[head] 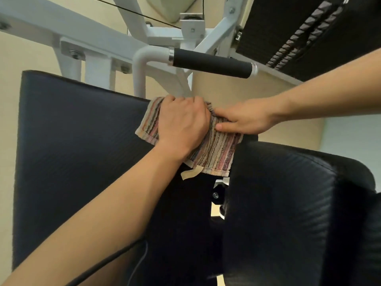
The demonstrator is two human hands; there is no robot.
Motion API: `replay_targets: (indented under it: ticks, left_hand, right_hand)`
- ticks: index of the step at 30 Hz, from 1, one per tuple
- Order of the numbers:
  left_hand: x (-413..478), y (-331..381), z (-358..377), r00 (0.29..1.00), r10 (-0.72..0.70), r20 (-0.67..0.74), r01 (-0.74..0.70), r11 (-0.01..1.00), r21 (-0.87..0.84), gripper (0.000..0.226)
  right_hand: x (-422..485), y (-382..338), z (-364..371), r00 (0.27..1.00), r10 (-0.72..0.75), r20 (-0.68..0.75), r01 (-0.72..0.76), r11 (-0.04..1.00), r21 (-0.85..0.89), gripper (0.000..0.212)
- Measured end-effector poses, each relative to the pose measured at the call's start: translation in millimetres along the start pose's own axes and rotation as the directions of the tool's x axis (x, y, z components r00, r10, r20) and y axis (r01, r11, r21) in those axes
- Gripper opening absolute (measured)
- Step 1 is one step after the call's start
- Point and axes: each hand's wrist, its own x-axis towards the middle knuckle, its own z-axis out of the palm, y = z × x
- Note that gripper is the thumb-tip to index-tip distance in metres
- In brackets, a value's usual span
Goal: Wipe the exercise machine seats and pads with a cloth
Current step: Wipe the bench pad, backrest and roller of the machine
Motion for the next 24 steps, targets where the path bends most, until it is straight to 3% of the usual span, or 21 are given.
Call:
replay_targets:
  ticks: [3,7,9,11,13,15,18,22,24]
  left_hand:
    - [8,33,4,0.994,0.091,0.063,-0.091,0.996,-0.005,0.031]
    - [33,67,7,0.937,0.243,0.252,-0.242,0.970,-0.035,0.031]
    - [50,78,12,0.872,0.292,0.392,-0.261,0.956,-0.132,0.032]
    - [67,86,15,0.767,0.346,0.541,-0.250,0.937,-0.244,0.033]
    - [78,89,13,0.671,0.392,0.629,-0.217,0.916,-0.338,0.034]
    - [80,79,11,0.647,0.384,0.659,-0.188,0.918,-0.350,0.034]
    - [75,44,11,0.704,0.255,0.662,-0.108,0.961,-0.256,0.042]
    - [59,18,3,0.814,0.173,0.554,-0.124,0.984,-0.125,0.049]
    - [59,23,-1,0.826,0.155,0.542,-0.132,0.988,-0.080,0.047]
  right_hand:
    - [-7,25,26,0.996,0.013,-0.091,-0.007,0.998,0.067,0.033]
    - [-16,55,44,0.984,0.163,-0.070,-0.138,0.952,0.274,0.038]
    - [-19,63,56,0.956,0.290,-0.035,-0.218,0.788,0.576,0.021]
    - [-21,62,64,0.912,0.410,0.003,-0.235,0.517,0.823,0.017]
    - [-20,60,67,0.865,0.498,0.065,-0.223,0.266,0.938,0.017]
    - [-15,51,63,0.854,0.509,0.105,-0.210,0.152,0.966,0.017]
    - [-10,40,57,0.822,0.567,0.048,-0.238,0.267,0.934,0.019]
    - [-6,28,43,0.882,0.471,-0.016,-0.226,0.452,0.863,0.034]
    - [-6,23,37,0.889,0.453,-0.068,-0.202,0.520,0.830,0.036]
